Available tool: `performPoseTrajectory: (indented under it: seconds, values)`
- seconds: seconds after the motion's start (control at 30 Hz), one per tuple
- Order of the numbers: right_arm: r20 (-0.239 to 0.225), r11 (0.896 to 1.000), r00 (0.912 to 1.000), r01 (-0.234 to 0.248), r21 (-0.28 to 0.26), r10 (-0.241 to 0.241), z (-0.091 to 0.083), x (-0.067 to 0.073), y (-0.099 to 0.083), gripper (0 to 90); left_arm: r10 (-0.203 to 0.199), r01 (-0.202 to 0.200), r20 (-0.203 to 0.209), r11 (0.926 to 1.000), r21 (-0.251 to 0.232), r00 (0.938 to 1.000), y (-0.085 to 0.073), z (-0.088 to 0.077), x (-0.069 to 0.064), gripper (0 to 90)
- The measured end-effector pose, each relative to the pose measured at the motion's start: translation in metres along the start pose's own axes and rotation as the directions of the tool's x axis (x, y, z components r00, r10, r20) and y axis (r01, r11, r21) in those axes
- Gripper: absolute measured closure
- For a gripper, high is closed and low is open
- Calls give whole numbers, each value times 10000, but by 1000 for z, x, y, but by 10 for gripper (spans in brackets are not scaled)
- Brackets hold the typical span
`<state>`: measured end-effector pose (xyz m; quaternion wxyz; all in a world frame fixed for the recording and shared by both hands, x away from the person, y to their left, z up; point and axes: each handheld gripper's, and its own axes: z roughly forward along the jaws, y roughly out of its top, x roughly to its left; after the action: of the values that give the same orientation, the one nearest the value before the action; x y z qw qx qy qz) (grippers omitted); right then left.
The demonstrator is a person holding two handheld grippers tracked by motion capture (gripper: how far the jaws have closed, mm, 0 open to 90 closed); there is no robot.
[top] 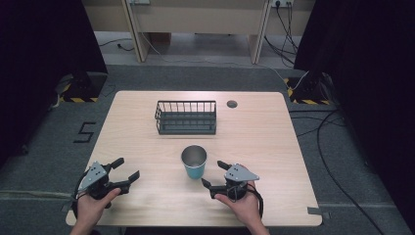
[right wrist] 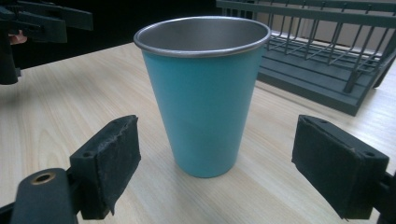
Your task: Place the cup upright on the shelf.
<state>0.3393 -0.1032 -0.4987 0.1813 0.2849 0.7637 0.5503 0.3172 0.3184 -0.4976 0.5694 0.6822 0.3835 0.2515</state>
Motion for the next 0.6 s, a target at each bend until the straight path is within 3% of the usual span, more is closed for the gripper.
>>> performPoseTrajectory:
  seconds: [0.6]
  values:
    - [-220, 9998, 9997, 65, 184, -61, 31, -2, 6, 157, -36, 36, 0, 10000, 8, 10000, 0, 0, 1, 151]
